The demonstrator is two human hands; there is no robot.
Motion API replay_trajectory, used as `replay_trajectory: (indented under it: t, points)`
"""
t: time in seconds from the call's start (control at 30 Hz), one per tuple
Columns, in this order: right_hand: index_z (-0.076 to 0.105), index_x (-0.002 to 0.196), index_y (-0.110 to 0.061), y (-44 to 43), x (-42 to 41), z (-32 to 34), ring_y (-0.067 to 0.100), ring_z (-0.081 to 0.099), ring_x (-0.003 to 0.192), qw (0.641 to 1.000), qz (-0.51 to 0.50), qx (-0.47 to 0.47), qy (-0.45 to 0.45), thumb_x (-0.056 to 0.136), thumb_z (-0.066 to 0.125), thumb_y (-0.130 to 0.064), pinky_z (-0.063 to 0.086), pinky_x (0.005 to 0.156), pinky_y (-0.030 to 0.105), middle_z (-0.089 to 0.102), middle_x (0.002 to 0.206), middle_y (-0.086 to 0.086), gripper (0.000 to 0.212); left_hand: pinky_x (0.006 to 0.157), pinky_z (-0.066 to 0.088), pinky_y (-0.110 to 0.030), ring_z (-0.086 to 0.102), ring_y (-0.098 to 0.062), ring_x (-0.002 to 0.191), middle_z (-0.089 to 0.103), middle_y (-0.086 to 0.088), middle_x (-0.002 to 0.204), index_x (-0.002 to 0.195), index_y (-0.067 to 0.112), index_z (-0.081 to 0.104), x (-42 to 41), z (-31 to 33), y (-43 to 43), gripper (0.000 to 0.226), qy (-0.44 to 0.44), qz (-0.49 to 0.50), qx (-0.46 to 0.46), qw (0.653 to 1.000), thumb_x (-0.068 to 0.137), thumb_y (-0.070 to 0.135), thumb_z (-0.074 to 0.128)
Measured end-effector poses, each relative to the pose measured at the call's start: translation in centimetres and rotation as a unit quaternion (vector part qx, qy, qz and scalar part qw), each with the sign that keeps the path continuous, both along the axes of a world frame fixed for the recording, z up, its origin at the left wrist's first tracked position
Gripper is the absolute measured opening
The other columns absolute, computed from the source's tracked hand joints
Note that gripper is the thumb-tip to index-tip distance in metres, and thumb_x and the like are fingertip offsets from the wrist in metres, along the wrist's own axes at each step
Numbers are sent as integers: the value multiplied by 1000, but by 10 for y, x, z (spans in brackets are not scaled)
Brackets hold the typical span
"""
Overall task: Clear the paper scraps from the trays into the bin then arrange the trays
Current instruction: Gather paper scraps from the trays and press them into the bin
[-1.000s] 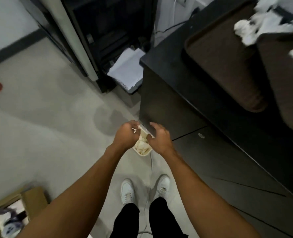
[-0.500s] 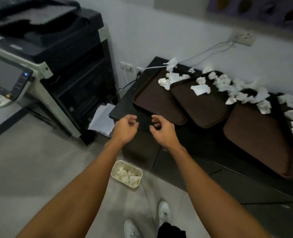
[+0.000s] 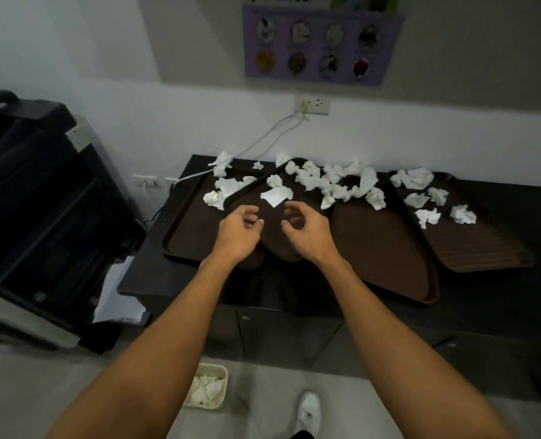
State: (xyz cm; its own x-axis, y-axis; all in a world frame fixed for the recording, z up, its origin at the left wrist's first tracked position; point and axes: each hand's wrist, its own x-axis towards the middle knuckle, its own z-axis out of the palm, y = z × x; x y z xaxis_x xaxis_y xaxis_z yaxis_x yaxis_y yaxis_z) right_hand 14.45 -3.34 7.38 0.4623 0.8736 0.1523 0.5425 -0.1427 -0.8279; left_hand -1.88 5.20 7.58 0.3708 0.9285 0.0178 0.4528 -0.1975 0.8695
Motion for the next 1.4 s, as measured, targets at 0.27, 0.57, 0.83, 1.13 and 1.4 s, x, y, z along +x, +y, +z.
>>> replay_trajectory:
  t: [0.27,0.57,0.83,1.13,1.4]
  points:
    - [67,128,-26,1,112,-1,5,66,95,998,-65,13,10,88,72,-25,53,91,22,70,107,-14,41,87,54,-22,67,-7,91,70,7,102,123,22,67,116,4,17,30,2,-53,1,999,93,25,70]
    - [67,128,-23,-17,237,-22,4,66,92,991,-136,-1,7,89,73,-22,53,90,20,71,106,-12,40,83,53,-18,65,-2,91,70,9,105,125,22,66,248,-11,17,30,-1,-122,-15,992,95,26,67]
    - [70,125,-17,-52,327,-53,9,58,108,972,-231,-41,-29,89,73,-20,47,95,20,69,117,-1,37,84,53,-17,66,-9,95,69,6,106,127,19,65,331,-38,4,30,-4,-173,-50,984,97,23,66]
    - [51,149,-10,-60,397,-98,32,36,146,953,-227,-190,-64,93,69,-15,28,120,36,45,156,14,59,83,54,-16,67,-8,92,70,8,102,121,22,67,370,-63,1,25,17,-189,-58,980,96,21,66]
    - [74,122,-18,-53,409,-121,32,54,120,948,-213,-218,-89,91,74,-31,29,95,26,67,122,7,34,88,55,-21,67,-13,94,70,7,101,120,22,69,373,-76,9,25,23,-184,-61,981,96,18,67]
